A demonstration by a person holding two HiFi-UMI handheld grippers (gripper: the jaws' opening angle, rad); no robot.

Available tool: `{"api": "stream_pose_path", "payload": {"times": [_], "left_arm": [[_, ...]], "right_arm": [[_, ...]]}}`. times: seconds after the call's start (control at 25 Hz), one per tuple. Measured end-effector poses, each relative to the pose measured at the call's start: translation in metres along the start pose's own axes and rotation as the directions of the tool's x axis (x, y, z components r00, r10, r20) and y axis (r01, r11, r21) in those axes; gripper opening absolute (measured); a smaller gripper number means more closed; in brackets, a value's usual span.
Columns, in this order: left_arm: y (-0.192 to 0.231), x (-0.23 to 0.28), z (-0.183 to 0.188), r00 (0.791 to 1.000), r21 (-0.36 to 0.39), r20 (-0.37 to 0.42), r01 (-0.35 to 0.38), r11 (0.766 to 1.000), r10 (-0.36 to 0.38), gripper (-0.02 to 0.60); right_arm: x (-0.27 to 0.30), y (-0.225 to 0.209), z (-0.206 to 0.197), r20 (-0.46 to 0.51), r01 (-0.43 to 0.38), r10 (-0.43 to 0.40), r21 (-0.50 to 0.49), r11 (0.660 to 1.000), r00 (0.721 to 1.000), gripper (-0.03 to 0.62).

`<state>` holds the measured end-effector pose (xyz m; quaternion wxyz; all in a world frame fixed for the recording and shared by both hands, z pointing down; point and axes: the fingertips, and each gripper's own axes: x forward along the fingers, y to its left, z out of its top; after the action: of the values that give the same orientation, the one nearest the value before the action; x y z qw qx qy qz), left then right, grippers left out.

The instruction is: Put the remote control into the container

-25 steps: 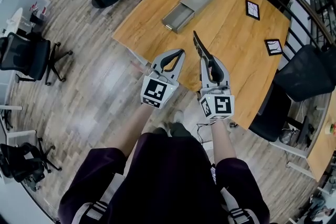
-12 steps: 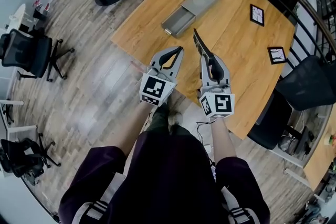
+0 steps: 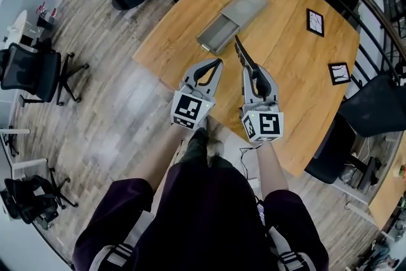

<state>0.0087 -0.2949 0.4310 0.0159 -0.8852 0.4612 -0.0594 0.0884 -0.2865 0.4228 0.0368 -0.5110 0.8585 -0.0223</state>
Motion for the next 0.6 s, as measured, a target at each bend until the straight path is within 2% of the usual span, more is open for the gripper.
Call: {"api": "stream_pose_path", "payload": {"times": [0.48,0.6], "left_arm": [[0.103,0.074,-0.054,0.995,-0.049,-0.028,0.091,0.995,-0.092,0.014],[0.124,0.090,-0.062,0.992,-0.065,-0.027,0.120,0.991,-0.122,0.014]], "right_arm": [[0.129,0.000,-0.062,-0.115,0.043,-0.050,-0.061,0.997,0.992,0.107],[0.154,0.000,-0.071,-0.138,0.057,-0.071,-0.107,0.993,0.988,0.107]]}}
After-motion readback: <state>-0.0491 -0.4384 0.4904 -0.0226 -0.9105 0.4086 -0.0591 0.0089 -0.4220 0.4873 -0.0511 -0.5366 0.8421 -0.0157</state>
